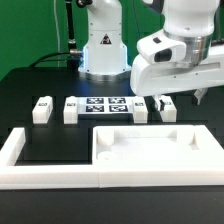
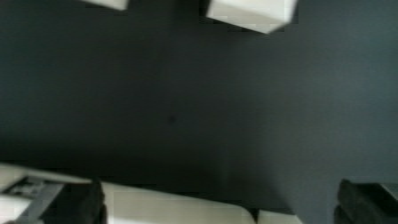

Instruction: Assemble desk

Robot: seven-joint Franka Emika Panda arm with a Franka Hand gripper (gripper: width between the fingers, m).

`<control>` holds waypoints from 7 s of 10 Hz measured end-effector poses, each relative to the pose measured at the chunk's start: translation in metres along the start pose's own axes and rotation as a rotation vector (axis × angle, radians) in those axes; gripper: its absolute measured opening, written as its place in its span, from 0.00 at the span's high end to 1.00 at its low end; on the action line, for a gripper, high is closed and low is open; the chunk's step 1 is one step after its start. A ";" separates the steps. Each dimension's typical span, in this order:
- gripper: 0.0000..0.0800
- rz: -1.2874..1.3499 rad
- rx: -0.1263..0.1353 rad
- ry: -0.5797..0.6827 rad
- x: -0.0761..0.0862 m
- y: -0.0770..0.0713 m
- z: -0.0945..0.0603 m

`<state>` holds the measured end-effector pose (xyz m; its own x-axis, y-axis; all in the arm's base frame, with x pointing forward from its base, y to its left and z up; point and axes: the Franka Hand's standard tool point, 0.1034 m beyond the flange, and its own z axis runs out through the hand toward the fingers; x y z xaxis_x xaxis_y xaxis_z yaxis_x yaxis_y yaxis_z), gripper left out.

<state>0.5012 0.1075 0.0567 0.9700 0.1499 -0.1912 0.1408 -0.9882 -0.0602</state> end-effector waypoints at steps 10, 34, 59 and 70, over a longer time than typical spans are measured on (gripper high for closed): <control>0.19 0.141 0.082 -0.570 -0.030 -0.010 0.010; 0.64 0.089 0.102 -0.761 -0.041 -0.008 0.027; 0.64 -0.043 -0.048 0.808 0.106 0.039 -0.160; 0.64 -0.062 -0.045 0.756 0.115 0.029 -0.123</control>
Offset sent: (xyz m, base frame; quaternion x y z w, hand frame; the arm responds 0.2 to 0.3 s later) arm 0.0000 0.0000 0.0000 0.0000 -0.0650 0.0000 0.9979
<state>0.6413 0.0922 0.1536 0.8295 0.1591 0.5354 0.1920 -0.9814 -0.0058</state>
